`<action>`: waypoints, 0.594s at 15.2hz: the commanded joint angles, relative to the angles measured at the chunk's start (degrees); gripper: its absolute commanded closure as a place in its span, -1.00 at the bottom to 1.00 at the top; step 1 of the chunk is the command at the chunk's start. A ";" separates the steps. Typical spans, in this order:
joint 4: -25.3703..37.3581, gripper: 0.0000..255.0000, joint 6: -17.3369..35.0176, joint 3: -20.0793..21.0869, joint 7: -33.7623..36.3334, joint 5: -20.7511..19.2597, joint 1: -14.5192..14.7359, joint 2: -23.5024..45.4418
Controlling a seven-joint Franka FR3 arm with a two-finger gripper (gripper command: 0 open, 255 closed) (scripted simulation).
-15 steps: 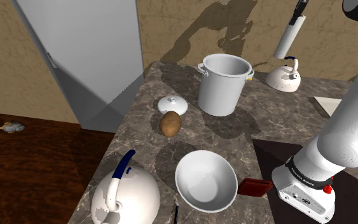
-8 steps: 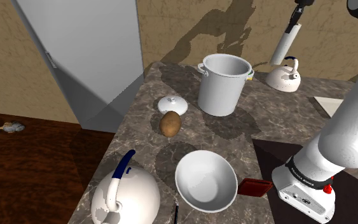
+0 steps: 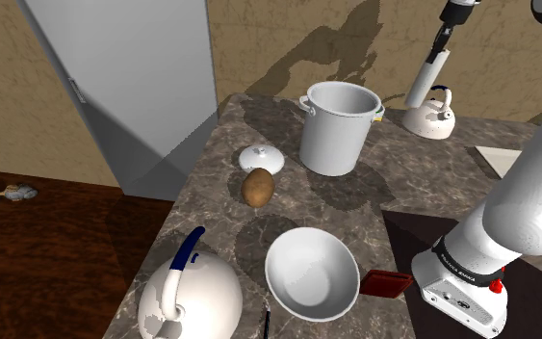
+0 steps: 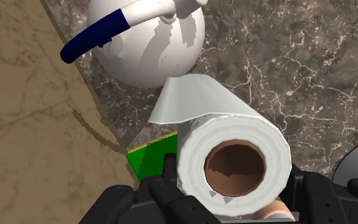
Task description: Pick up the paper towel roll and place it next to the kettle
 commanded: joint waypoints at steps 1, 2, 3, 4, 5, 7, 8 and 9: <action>-1.57 1.00 1.69 0.09 -0.09 0.17 0.08 0.16; -2.32 1.00 2.45 0.12 -0.14 0.22 0.12 0.18; -3.05 1.00 3.21 0.15 -0.21 0.28 0.15 0.22; -3.77 1.00 3.96 0.18 -0.29 0.36 0.17 0.28; -4.47 1.00 4.70 0.21 -0.37 0.45 0.18 0.36; -5.82 1.00 6.18 0.28 -0.58 0.69 0.18 0.57; -6.47 1.00 6.91 0.32 -0.70 0.84 0.17 0.70; -7.11 1.00 7.64 0.36 -0.82 1.00 0.16 0.85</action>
